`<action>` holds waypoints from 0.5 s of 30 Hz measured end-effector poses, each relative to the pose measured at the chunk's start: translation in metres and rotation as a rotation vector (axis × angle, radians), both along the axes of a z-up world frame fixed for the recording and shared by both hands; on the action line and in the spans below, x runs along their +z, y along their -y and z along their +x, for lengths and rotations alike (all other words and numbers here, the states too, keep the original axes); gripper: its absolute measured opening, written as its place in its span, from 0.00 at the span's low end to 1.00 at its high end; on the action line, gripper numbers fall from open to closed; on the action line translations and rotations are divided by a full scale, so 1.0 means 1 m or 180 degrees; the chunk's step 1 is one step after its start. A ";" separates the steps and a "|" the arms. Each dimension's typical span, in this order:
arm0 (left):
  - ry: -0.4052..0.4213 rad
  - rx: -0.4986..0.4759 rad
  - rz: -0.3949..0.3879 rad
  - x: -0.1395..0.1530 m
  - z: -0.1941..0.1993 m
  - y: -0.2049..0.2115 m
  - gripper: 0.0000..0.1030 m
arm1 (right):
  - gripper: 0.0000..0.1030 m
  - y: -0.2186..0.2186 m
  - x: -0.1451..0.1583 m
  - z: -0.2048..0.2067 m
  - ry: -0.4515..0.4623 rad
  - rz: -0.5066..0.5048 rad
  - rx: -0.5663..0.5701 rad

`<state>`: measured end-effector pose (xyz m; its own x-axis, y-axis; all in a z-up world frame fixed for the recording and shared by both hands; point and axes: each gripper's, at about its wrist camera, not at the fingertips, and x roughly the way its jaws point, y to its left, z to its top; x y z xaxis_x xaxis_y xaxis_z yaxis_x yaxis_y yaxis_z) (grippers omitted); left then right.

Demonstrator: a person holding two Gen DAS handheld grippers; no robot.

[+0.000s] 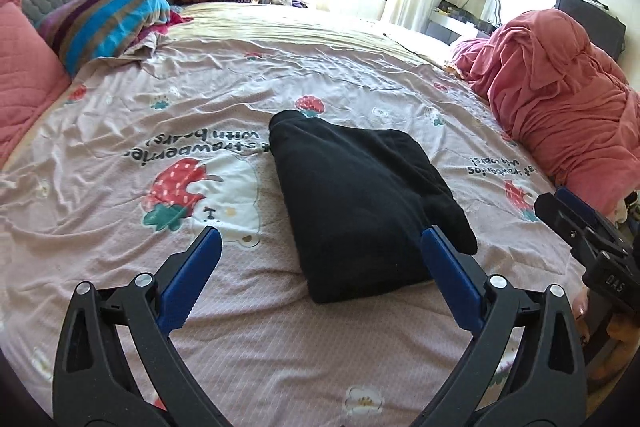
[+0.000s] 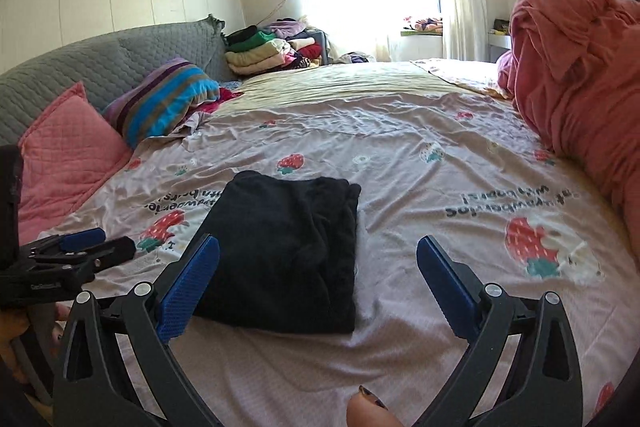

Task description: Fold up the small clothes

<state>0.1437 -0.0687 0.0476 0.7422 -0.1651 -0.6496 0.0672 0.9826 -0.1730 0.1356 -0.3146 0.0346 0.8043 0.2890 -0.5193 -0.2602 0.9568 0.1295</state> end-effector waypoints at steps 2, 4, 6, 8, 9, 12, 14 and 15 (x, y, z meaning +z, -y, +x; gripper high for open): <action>0.0017 0.0015 0.0027 0.000 -0.006 -0.002 0.91 | 0.96 0.000 -0.002 -0.006 -0.0002 -0.0016 -0.0052; 0.0028 0.0035 0.0035 0.000 -0.014 -0.006 0.91 | 0.96 -0.001 -0.002 -0.015 0.0036 -0.0044 -0.0101; 0.0044 0.0049 0.0048 -0.001 -0.022 -0.009 0.91 | 0.96 -0.003 -0.003 -0.023 0.0045 -0.0065 -0.0117; 0.0062 0.0080 0.0060 -0.002 -0.031 -0.013 0.91 | 0.96 -0.007 -0.006 -0.033 0.0037 -0.0105 -0.0094; 0.0064 0.0085 0.0059 -0.003 -0.034 -0.014 0.91 | 0.96 -0.010 -0.007 -0.039 0.0043 -0.0151 -0.0096; 0.0055 0.0101 0.0063 -0.007 -0.045 -0.019 0.91 | 0.96 -0.014 -0.011 -0.050 0.0060 -0.0192 -0.0125; 0.0055 0.0110 0.0079 -0.011 -0.050 -0.022 0.91 | 0.96 -0.016 -0.016 -0.057 0.0014 -0.0209 -0.0124; 0.0055 0.0117 0.0088 -0.013 -0.054 -0.024 0.91 | 0.96 -0.016 -0.020 -0.060 -0.0026 -0.0217 -0.0139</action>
